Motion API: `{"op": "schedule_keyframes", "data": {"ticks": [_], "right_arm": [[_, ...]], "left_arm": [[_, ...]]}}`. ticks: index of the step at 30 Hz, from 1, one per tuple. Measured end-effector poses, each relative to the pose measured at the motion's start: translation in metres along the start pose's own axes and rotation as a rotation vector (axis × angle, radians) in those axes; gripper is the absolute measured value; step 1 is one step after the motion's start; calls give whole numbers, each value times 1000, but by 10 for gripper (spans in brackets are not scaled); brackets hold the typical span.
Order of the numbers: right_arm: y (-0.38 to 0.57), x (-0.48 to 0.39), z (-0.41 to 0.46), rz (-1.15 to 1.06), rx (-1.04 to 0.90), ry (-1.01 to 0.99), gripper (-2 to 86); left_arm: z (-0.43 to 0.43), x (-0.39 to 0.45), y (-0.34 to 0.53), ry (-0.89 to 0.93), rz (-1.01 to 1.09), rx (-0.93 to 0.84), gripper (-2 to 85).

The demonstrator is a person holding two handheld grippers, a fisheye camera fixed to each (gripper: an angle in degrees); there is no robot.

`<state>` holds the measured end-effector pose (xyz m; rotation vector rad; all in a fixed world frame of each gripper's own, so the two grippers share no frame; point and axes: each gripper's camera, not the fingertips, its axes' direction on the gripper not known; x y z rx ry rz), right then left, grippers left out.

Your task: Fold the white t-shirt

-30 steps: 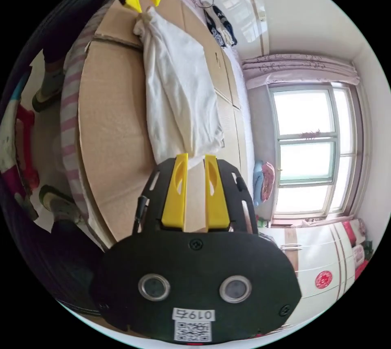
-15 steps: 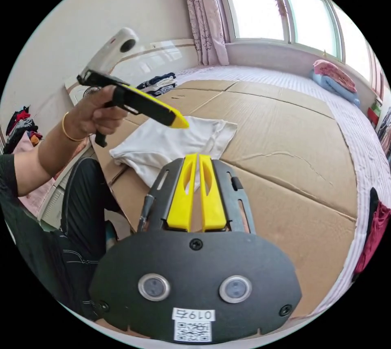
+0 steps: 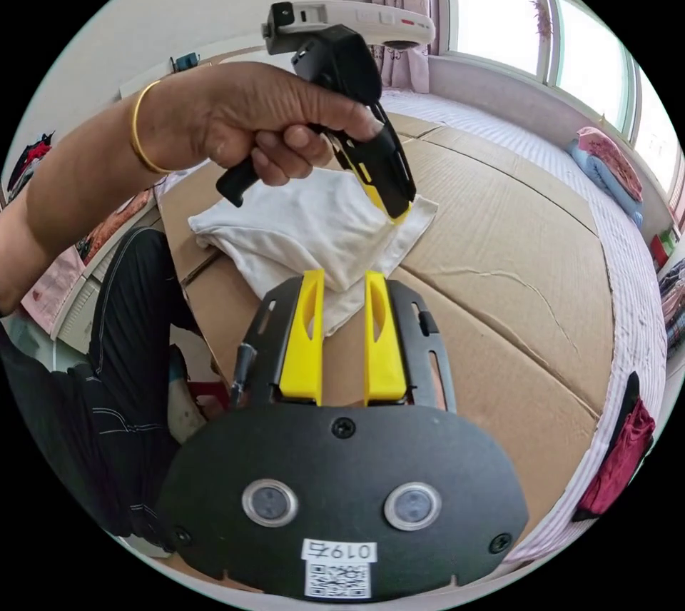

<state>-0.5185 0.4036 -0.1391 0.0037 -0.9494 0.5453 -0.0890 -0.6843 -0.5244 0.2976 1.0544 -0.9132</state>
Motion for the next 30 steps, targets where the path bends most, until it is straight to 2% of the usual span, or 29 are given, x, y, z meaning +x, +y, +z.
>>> {"op": "schedule_keyframes", "data": {"ticks": [6, 13, 20, 26, 30], "right_arm": [[-10, 5, -7, 13, -46, -11, 119], [-20, 6, -21, 31, -37, -14, 94], [-28, 9, -32, 117, -26, -12, 114], [-28, 14, -34, 185, -28, -27, 54], [-30, 17, -31, 221, -31, -62, 50]], "left_arm": [[10, 14, -41, -39, -17, -23, 62], [18, 28, -73, -75, -35, -29, 34], [27, 41, -94, -89, -45, -31, 15], [29, 45, -100, -89, -62, -17, 15], [27, 45, -97, -66, -73, -18, 16]]}}
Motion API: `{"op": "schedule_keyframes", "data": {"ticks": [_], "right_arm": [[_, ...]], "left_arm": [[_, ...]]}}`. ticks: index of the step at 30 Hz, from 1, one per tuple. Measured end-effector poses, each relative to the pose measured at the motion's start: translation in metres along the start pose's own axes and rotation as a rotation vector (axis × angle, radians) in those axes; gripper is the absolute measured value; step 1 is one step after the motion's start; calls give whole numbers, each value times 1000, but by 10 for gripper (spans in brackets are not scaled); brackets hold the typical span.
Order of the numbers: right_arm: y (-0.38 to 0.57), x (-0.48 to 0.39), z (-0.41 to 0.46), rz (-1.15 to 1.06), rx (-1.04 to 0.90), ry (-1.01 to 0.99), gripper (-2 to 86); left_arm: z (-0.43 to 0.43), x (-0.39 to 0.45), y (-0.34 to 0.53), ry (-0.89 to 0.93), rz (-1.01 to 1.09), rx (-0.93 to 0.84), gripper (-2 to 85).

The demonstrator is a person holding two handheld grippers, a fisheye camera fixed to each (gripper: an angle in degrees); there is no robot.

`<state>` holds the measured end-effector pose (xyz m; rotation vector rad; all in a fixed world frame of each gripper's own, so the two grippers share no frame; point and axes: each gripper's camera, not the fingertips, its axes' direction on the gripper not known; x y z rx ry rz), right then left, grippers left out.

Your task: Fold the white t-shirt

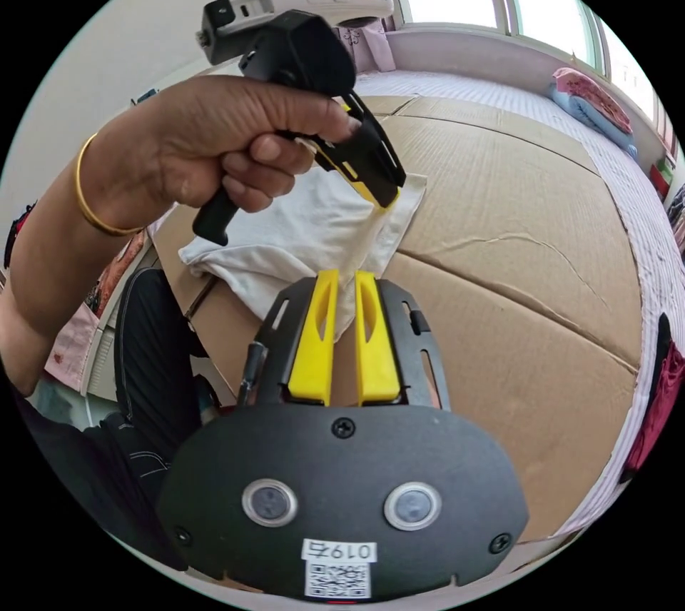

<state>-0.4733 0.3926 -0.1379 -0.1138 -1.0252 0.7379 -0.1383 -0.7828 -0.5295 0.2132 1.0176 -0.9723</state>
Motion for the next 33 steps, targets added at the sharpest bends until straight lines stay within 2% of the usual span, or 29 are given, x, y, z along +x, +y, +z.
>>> {"op": "schedule_keyframes", "data": {"ticks": [6, 8, 10, 21, 28, 33], "right_arm": [[-3, -4, 7, 40, -5, -39, 54], [-2, -12, 11, 15, -19, -15, 7], [-2, -18, 12, -3, -24, -2, -3], [4, -43, 23, -5, -35, 4, -9], [7, -58, 48, 20, -86, 0, 5], [12, -72, 54, 15, -74, 28, 60]], "left_arm": [[-5, -2, 10, 35, -1, 4, 16], [-5, -3, 15, 41, -4, 7, 16], [-7, -4, 21, 43, -8, 14, 16], [-14, 4, 69, 7, 31, 58, 14], [-9, 0, 101, 16, 63, 35, 20], [-26, -15, 139, 89, 107, 36, 49]]}}
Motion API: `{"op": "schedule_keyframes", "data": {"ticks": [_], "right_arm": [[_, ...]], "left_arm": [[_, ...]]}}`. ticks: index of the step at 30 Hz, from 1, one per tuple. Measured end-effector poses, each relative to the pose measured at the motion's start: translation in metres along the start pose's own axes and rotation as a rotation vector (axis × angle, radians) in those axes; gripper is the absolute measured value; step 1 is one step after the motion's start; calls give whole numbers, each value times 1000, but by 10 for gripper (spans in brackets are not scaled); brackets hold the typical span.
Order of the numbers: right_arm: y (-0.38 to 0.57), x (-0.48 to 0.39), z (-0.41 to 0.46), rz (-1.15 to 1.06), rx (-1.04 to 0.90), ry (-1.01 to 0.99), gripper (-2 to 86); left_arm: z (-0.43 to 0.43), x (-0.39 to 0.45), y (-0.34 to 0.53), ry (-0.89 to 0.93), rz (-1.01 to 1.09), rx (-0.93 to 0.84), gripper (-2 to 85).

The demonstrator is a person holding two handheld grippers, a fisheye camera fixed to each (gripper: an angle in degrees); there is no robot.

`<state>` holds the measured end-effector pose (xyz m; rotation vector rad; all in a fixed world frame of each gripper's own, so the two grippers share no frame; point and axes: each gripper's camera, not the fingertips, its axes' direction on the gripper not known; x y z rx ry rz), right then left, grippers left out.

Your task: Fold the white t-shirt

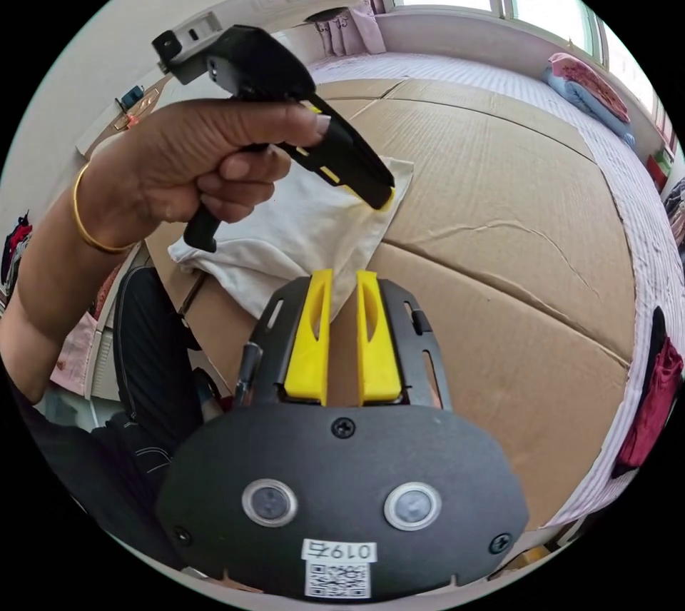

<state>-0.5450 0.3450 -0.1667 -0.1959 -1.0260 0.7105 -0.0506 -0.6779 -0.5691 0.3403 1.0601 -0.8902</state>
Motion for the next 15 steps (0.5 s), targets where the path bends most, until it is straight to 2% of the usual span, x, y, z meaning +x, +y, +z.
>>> {"op": "schedule_keyframes", "data": {"ticks": [5, 10, 12, 15], "right_arm": [[8, -23, 8, -11, 36, 52, 69], [17, -59, 15, -70, 106, 155, 51], [21, -73, 19, -84, 137, 198, 33], [28, -93, 27, -112, 171, 217, 10]], "left_arm": [[-29, -18, 46, 102, 37, -3, 88], [-71, -38, 132, 235, 109, 254, 76], [-78, -33, 200, 179, 205, 419, 71], [-67, -20, 289, 28, 289, 551, 65]]}}
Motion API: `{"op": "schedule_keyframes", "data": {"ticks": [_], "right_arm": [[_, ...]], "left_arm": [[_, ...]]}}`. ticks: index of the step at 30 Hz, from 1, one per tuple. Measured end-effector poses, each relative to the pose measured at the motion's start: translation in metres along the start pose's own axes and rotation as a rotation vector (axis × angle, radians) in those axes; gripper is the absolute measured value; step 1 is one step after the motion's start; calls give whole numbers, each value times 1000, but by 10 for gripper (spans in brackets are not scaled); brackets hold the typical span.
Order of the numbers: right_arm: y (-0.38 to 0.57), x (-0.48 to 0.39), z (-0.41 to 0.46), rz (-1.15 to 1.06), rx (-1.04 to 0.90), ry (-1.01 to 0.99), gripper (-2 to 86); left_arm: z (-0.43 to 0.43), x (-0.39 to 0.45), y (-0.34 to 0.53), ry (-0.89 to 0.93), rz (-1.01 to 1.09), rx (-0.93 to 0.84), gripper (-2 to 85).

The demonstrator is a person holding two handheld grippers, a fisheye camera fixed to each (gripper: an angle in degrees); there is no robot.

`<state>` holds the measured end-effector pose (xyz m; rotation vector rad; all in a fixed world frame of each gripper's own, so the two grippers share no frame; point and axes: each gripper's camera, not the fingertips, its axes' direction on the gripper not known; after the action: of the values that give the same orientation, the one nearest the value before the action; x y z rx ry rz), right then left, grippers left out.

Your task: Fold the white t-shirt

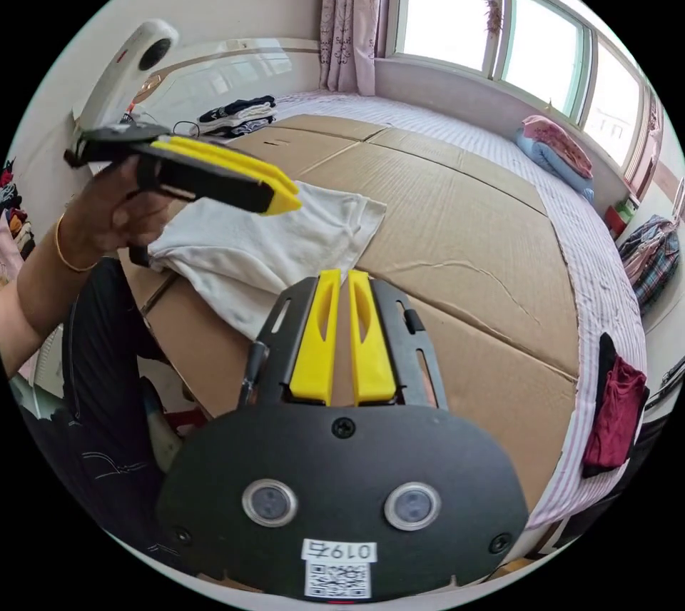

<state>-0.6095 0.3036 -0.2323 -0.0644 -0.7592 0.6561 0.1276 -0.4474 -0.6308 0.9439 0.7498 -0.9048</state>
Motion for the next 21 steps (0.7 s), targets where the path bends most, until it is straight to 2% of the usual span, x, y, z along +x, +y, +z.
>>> {"op": "schedule_keyframes", "data": {"ticks": [4, 6, 9, 12, 16, 21], "right_arm": [[3, -27, 4, -20, -9, -44, 12], [1, -44, 5, -52, -24, -9, 24], [-4, -84, -6, -167, 17, 46, 54], [-1, -131, -10, -307, 51, 110, 54], [9, -191, 17, -534, -6, 266, 63], [-2, -218, 47, -640, -81, 335, 81]], "left_arm": [[-27, 37, 75, -140, 148, 37, 63], [-37, 63, 106, -300, 277, 29, 66], [-50, 82, 128, -435, 386, 33, 67], [-59, 76, 140, -425, 407, 0, 70], [-70, 57, 154, -406, 410, -51, 75], [-83, 10, 166, -271, 326, -100, 72]]}}
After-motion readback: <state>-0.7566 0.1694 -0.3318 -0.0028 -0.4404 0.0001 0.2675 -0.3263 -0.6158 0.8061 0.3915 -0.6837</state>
